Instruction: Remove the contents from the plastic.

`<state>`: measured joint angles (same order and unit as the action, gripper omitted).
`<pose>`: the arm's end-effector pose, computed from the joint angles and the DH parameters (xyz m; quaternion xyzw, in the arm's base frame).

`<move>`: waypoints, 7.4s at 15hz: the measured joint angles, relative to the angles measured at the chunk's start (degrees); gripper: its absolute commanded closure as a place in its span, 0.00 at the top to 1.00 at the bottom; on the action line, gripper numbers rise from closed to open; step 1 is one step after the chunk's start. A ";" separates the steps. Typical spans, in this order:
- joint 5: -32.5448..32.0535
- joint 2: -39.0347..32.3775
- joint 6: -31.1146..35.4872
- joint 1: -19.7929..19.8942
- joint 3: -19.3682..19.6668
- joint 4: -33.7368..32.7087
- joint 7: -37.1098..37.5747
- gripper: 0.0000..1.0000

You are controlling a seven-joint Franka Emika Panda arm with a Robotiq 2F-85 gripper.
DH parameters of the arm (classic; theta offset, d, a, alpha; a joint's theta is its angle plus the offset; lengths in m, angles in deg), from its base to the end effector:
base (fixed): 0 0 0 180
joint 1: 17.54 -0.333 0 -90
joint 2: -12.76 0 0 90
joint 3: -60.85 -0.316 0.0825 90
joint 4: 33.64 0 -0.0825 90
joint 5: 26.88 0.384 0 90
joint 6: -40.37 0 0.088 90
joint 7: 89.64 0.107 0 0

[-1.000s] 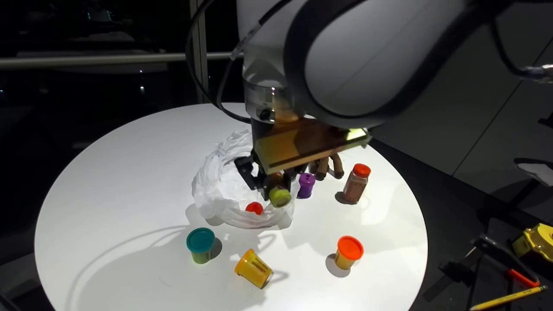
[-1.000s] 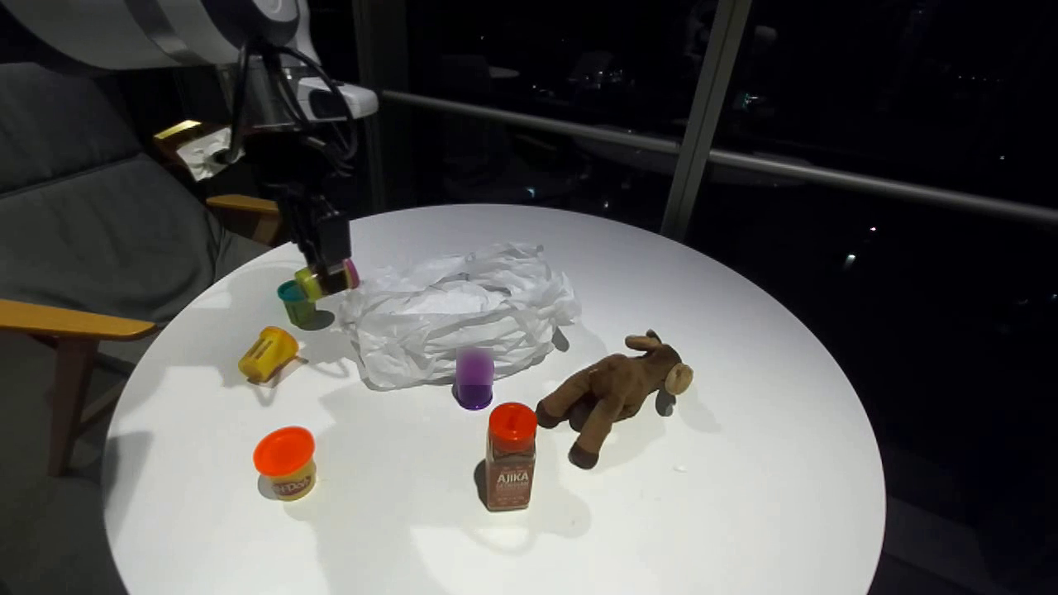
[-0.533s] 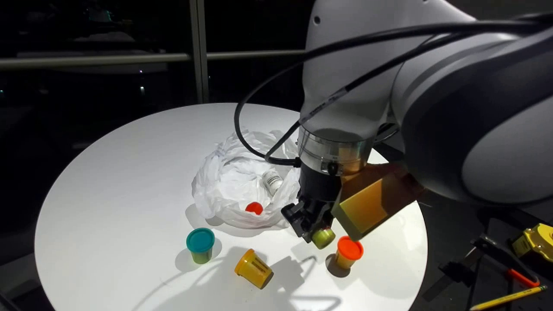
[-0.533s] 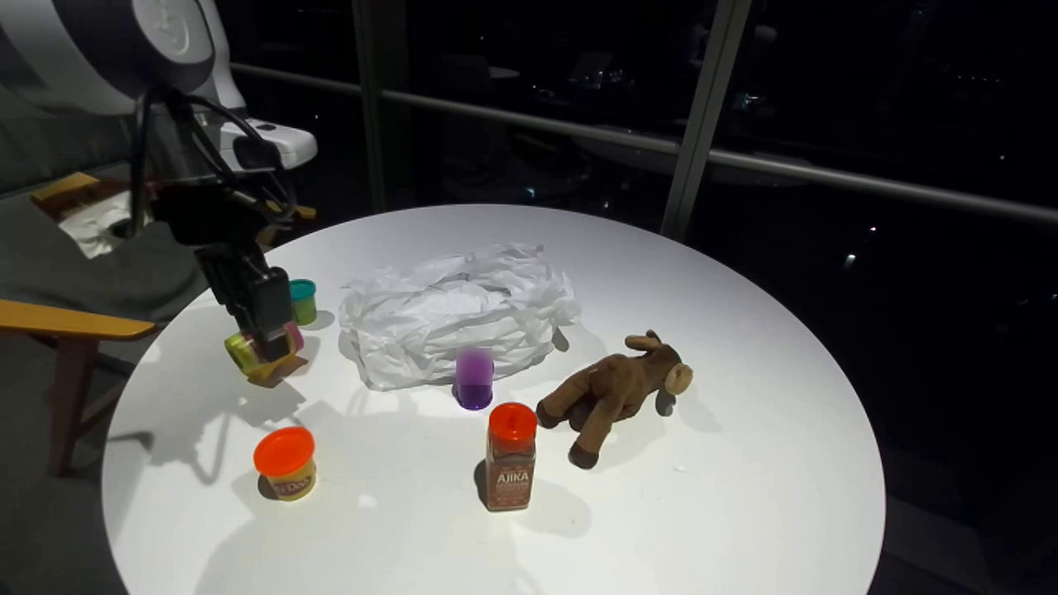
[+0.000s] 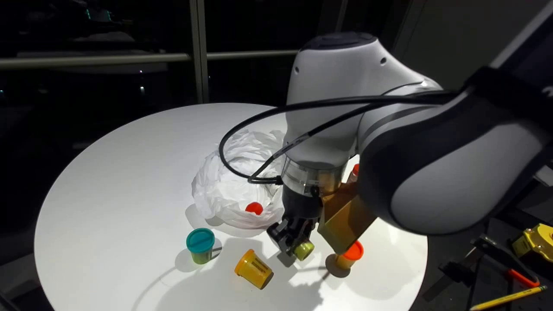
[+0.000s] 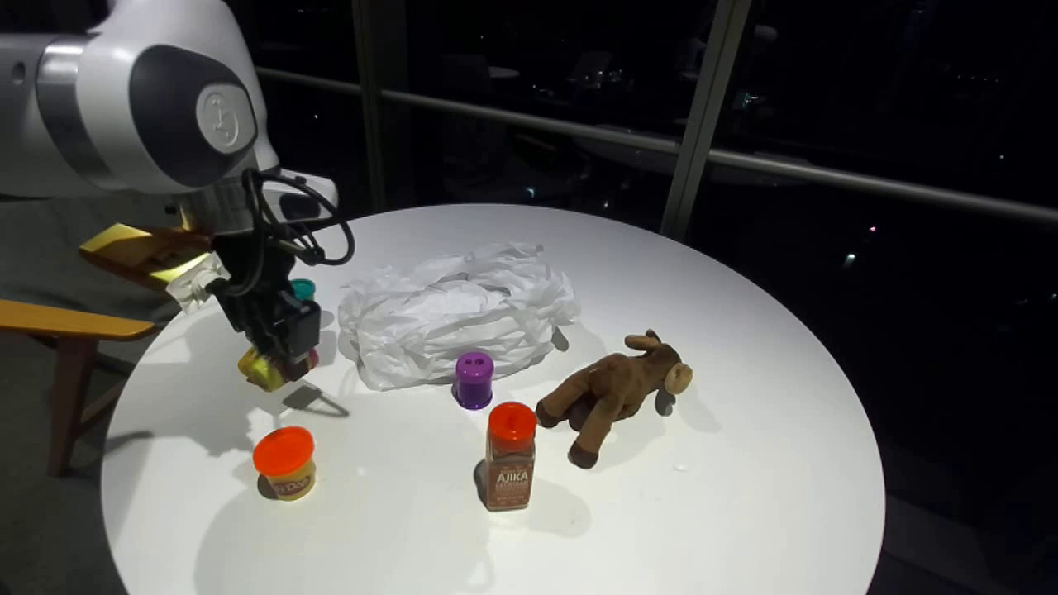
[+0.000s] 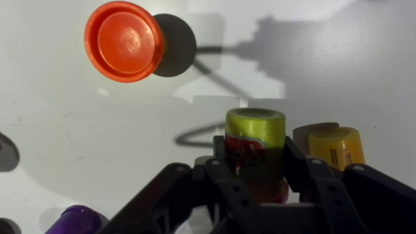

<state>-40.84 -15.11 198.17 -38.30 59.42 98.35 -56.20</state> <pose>0.4713 0.2039 0.1314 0.9990 0.0141 0.0026 0.0417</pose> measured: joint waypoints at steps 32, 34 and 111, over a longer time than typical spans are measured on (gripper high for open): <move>7.61 -7.43 -18.45 6.23 4.36 -32.80 -9.49 1.00; 7.61 -11.41 -21.40 7.41 4.29 -37.44 -11.12 1.00; 0.33 -3.12 -17.94 7.73 9.73 -10.98 18.33 0.93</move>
<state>-40.52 -18.22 180.23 -30.56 69.14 87.37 -37.87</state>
